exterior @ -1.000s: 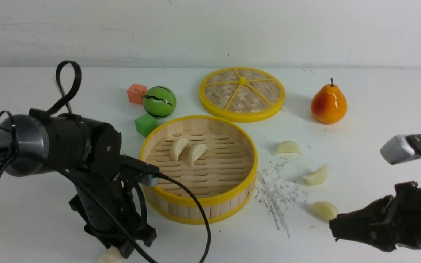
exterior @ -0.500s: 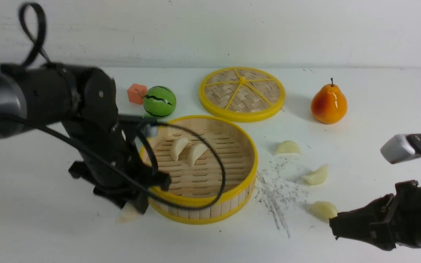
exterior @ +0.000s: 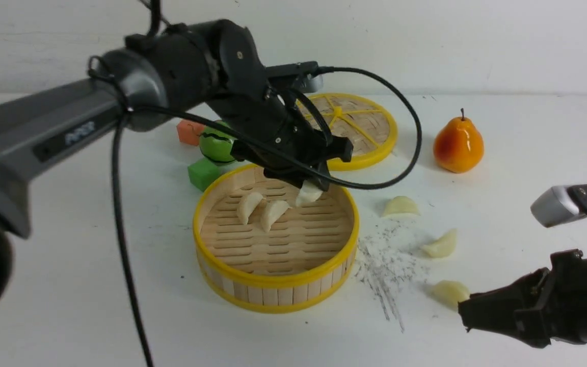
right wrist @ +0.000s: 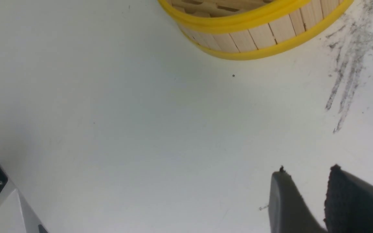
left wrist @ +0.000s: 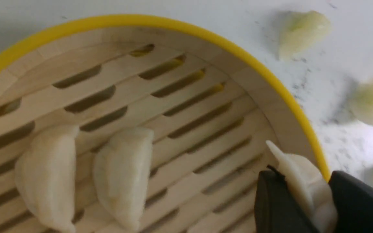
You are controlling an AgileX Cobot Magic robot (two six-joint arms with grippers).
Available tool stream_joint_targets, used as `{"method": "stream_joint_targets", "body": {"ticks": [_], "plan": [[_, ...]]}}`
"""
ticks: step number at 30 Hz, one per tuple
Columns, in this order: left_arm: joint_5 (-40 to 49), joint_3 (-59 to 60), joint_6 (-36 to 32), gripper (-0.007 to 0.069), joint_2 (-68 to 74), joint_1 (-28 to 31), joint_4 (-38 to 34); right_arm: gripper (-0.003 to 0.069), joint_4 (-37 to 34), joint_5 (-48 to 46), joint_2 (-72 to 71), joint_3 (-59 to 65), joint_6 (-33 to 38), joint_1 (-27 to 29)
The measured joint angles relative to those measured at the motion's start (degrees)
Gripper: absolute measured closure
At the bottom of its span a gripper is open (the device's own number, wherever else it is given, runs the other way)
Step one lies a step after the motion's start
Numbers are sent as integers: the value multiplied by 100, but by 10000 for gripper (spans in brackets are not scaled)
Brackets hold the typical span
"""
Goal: Put the dumplings into the steamer on the white table.
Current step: 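Place the dumpling into the bamboo steamer basket with the left gripper, then reach for and grasp a dumpling lying on the table beside the steamer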
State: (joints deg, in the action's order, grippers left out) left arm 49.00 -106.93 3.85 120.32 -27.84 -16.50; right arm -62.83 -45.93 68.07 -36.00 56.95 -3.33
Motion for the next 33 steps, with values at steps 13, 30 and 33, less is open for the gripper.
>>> {"method": "stream_joint_targets", "body": {"ticks": [13, 30, 33], "plan": [[93, -449, 1187, 400, 803, 11, 540, 457, 0, 0, 0, 0, 17, 0], [622, -849, 892, 407, -56, 11, 667, 447, -81, -85, 0, 0, 11, 0], [916, -921, 600, 510, -876, 6, 879, 445, -86, -163, 0, 0, 11, 0]]}}
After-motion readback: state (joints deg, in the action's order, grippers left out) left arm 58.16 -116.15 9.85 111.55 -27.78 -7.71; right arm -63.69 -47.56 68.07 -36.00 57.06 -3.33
